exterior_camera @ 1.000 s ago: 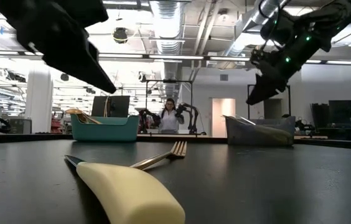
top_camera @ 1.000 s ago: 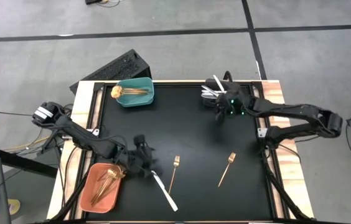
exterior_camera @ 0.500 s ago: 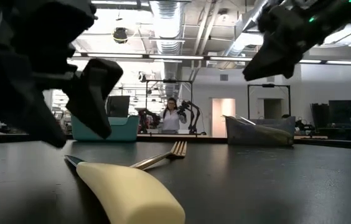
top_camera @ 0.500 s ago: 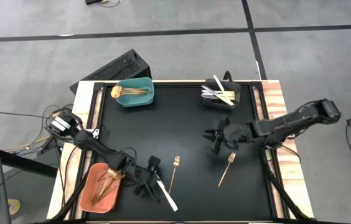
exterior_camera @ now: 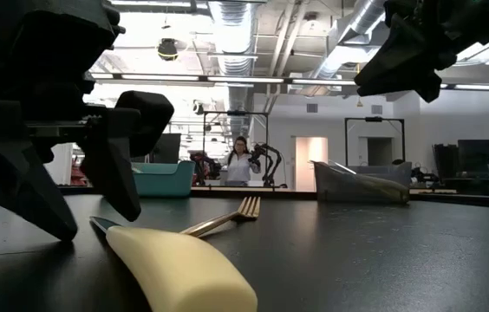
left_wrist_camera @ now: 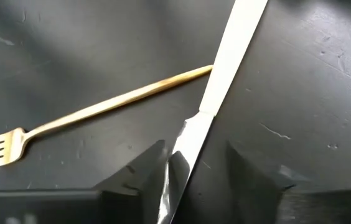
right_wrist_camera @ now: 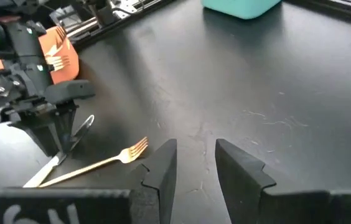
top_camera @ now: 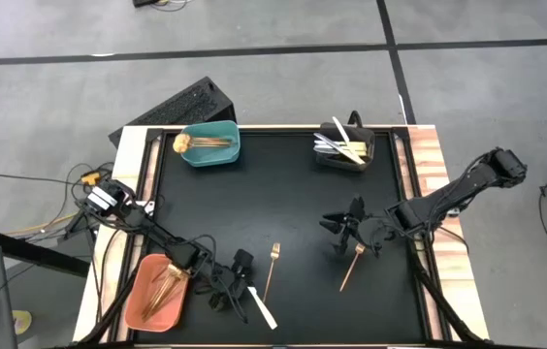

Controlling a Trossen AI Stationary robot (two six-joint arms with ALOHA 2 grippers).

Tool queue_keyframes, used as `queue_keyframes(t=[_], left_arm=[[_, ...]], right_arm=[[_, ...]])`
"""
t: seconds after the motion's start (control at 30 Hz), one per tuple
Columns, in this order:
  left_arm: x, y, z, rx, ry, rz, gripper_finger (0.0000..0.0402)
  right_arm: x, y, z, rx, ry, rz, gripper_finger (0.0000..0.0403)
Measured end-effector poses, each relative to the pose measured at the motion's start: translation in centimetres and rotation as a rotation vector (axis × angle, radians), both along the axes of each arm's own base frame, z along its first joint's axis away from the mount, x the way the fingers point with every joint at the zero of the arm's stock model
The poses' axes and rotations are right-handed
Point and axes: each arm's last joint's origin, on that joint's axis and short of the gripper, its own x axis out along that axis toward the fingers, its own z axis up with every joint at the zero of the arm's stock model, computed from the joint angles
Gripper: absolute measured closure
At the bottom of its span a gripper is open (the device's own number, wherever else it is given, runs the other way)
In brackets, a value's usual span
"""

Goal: Sort silverware by color (type)
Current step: Put the yellow table knife into the black bin

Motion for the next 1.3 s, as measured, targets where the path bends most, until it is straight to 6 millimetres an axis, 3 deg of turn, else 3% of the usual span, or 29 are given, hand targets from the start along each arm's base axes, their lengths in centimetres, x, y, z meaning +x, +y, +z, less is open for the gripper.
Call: queue_keyframes(t=[0.2,0.3,0.6,0.8,0.9,1.3], left_arm=[[0.1,0.2,-0.2,0.012,0.004,0.02,0.0357],[0.4,0.8,-0.2,0.02,-0.004,0.085,0.0393],[0.6,1.3,-0.1,-0.004,-0.018,0.181,0.04],[0.7,1.7,0.8,-0.069,-0.029,0.248,0.0401],[1.0,2.2,0.9,-0.09,-0.04,0.284,0.0401],[1.4,3.1,0.9,-0.14,-0.034,0.37,0.0401]], right_arm=[[0.4,0.4,-0.5,0.01,0.003,-0.001,0.0267],[1.0,0.3,-1.1,0.006,0.015,-0.013,0.0267],[3.2,1.1,-3.4,0.007,0.014,-0.009,0.0267],[5.2,2.4,-4.3,-0.026,-0.074,0.12,0.0266],[6.6,3.3,-4.9,-0.075,-0.106,0.211,0.026],[12.4,6.3,-7.2,-0.19,0.032,0.421,0.0217]])
